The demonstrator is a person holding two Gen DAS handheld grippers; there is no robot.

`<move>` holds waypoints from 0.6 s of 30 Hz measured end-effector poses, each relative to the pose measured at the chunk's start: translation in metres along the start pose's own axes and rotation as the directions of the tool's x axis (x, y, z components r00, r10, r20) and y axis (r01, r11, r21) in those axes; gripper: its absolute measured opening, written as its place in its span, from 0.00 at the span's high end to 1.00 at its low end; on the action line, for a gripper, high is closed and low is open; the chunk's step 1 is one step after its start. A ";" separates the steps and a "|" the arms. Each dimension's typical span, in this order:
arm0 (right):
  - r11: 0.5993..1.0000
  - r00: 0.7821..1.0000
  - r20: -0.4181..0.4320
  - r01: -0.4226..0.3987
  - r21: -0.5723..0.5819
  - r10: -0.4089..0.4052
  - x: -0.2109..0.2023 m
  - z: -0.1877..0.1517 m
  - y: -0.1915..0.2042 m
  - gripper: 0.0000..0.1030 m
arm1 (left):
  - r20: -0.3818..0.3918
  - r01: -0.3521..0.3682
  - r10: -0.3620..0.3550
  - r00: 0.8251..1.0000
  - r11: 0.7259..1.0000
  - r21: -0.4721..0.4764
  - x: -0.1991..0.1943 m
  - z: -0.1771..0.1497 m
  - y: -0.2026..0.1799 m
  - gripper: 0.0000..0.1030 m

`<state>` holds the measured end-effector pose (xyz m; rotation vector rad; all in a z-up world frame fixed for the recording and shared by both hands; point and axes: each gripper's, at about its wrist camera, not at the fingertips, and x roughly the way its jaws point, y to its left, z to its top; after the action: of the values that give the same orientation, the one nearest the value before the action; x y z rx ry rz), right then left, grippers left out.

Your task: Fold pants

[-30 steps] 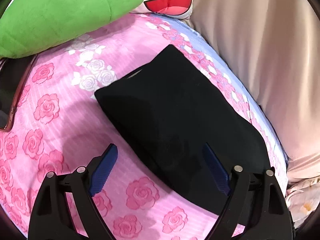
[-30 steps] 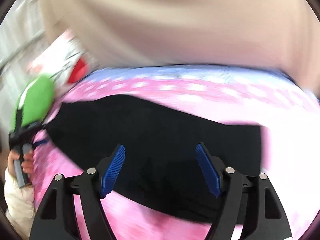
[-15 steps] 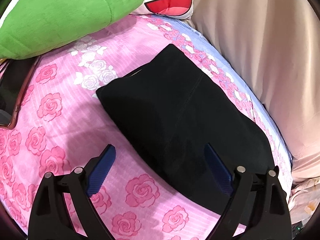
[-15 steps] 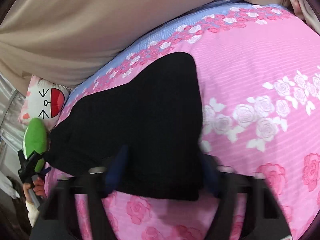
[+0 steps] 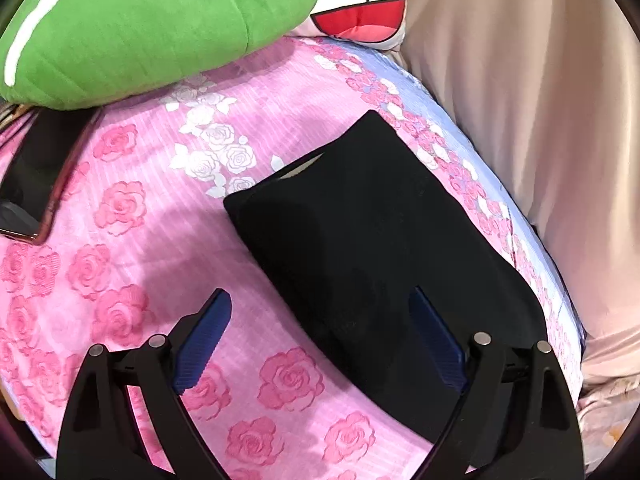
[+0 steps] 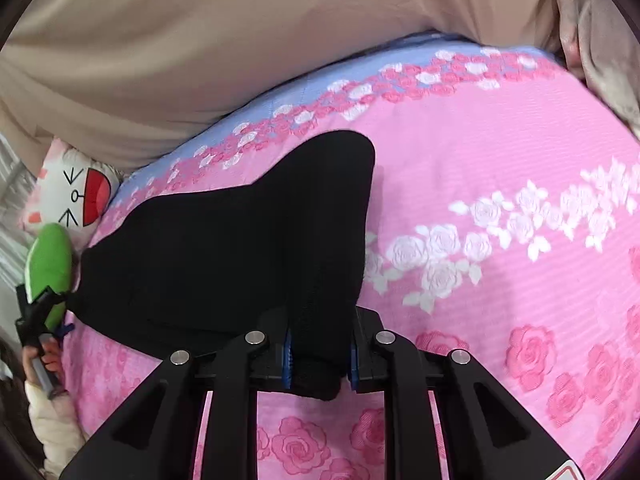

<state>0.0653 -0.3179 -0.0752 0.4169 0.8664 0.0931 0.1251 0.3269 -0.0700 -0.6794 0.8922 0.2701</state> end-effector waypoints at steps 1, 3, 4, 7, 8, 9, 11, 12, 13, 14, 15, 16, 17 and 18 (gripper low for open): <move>1.000 1.000 0.002 -0.003 0.003 0.003 0.000 -0.001 -0.001 0.84 | -0.004 0.000 0.000 1.000 1.000 -0.004 0.004 0.002 0.000 0.12; 1.000 1.000 0.010 -0.013 0.010 0.013 -0.002 0.000 -0.005 0.84 | -0.005 -0.016 0.016 1.000 1.000 -0.002 0.007 0.006 -0.005 0.12; 1.000 1.000 0.016 -0.008 0.007 0.008 -0.005 0.000 -0.007 0.84 | -0.010 -0.002 0.002 1.000 1.000 -0.007 0.009 0.008 -0.008 0.12; 1.000 0.999 0.031 0.018 -0.003 -0.018 -0.012 0.003 -0.011 0.84 | -0.047 0.074 -0.074 0.996 0.997 -0.015 0.012 0.005 -0.016 0.13; 0.999 0.999 0.038 0.031 0.010 -0.032 -0.019 0.005 -0.019 0.84 | -0.058 0.086 -0.086 0.995 0.996 -0.012 0.013 0.002 -0.019 0.13; 0.999 0.998 0.046 0.046 0.016 -0.047 -0.023 0.007 -0.023 0.84 | -0.063 0.088 -0.088 0.994 0.996 -0.003 0.013 -0.003 -0.024 0.13; 0.995 0.994 0.061 0.089 0.043 -0.092 -0.035 0.009 -0.042 0.84 | -0.055 0.078 -0.077 0.995 0.997 0.023 0.012 -0.012 -0.031 0.13; 0.992 0.991 0.066 0.110 0.059 -0.114 -0.041 0.008 -0.052 0.84 | -0.062 0.091 -0.089 0.994 0.995 0.035 0.012 -0.018 -0.036 0.13; 0.990 0.990 0.067 0.117 0.076 -0.123 -0.045 0.007 -0.058 0.84 | -0.069 0.108 -0.104 0.992 0.993 0.046 0.013 -0.023 -0.042 0.13; 0.989 0.990 0.056 0.124 0.086 -0.129 -0.046 0.006 -0.065 0.83 | -0.070 0.104 -0.100 0.993 0.993 0.062 0.014 -0.027 -0.048 0.14; 0.988 0.989 0.051 0.133 0.080 -0.137 -0.044 0.004 -0.065 0.83 | -0.064 0.086 -0.081 0.995 0.992 0.090 0.014 -0.032 -0.055 0.23; 0.988 0.989 0.037 0.141 0.056 -0.143 -0.039 0.002 -0.061 0.82 | -0.054 0.054 -0.047 0.997 0.989 0.134 0.016 -0.036 -0.065 0.45; 0.984 0.984 0.031 0.176 0.021 -0.177 -0.035 0.001 -0.054 0.81 | -0.050 0.034 -0.026 0.998 0.988 0.149 0.017 -0.039 -0.069 0.57; 0.978 0.978 0.038 0.207 -0.002 -0.207 -0.033 0.000 -0.048 0.78 | -0.055 0.034 -0.027 0.998 0.988 0.148 0.019 -0.040 -0.071 0.76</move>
<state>0.0394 -0.3700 -0.0703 0.3195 0.8678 -0.1040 0.1465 0.2458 -0.0714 -0.5632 0.9415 0.1571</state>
